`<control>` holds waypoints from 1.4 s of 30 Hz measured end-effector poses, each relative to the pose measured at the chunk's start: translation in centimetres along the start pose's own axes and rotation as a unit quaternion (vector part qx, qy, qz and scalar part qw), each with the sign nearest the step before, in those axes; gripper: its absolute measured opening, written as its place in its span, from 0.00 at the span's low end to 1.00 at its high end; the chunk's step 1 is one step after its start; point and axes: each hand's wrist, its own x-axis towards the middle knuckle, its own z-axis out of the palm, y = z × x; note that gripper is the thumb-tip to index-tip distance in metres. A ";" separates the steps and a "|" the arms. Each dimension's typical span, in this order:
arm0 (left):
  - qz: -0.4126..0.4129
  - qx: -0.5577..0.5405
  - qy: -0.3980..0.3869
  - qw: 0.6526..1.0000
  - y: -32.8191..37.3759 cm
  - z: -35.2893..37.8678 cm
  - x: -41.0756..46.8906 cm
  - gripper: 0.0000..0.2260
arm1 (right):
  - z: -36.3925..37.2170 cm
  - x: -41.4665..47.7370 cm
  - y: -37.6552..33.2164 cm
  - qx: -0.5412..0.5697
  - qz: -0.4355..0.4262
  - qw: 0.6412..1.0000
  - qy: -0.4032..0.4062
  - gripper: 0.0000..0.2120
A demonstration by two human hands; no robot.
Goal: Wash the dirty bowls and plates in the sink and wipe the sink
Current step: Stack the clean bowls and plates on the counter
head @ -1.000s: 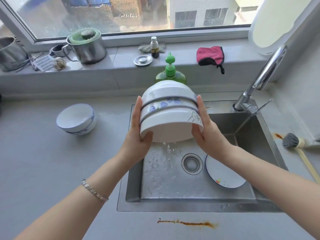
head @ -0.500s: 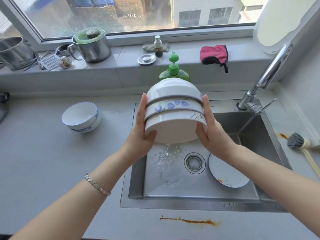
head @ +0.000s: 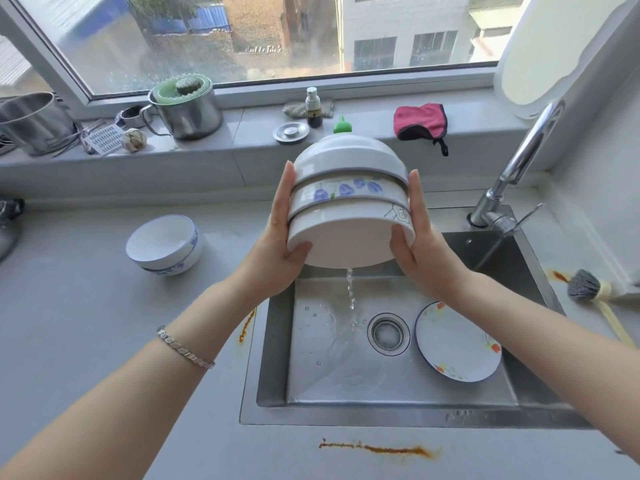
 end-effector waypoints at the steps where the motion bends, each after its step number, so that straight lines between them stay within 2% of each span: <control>1: 0.004 0.003 0.001 1.000 0.1 -0.1 0.2 0.44 | -0.1 0.1 -0.1 -0.005 -0.005 1.000 0.002 0.30; 5: 0.026 0.028 -0.002 0.999 0.4 -0.1 0.7 0.44 | -0.6 0.2 -0.2 -0.010 -0.005 1.000 0.006 0.29; 10: 0.006 0.035 -0.003 0.999 0.8 0.4 0.7 0.44 | -0.9 -0.2 0.5 -0.018 -0.004 1.000 -0.002 0.34; 20: 0.007 0.041 0.009 0.999 0.6 0.7 0.6 0.42 | -1.1 -0.2 0.8 -0.032 -0.020 0.999 -0.016 0.33; 26: -0.029 0.036 -0.005 0.999 -0.4 1.2 -0.3 0.41 | -0.3 -1.2 0.9 -0.031 -0.022 0.999 -0.021 0.28; 29: -0.057 0.023 -0.009 0.998 -0.5 1.2 -0.7 0.44 | -0.1 -1.5 0.6 -0.029 -0.005 0.999 -0.013 0.33; 32: -0.122 0.005 -0.037 0.992 -0.4 1.6 -1.5 0.49 | 0.3 -2.3 0.2 -0.008 0.081 0.995 -0.050 0.31; 35: -0.207 -0.082 -0.043 0.974 -0.9 1.9 -2.7 0.46 | 0.9 -3.2 -0.2 0.038 0.215 0.972 -0.091 0.33; 39: -0.355 -0.218 -0.068 0.907 -1.5 1.6 -4.9 0.43 | 2.5 -3.2 -0.5 0.090 0.344 0.924 -0.144 0.35; 42: -0.442 -0.259 -0.078 0.855 -2.6 0.3 -7.3 0.41 | 4.8 -2.4 -0.9 0.129 0.400 0.880 -0.223 0.33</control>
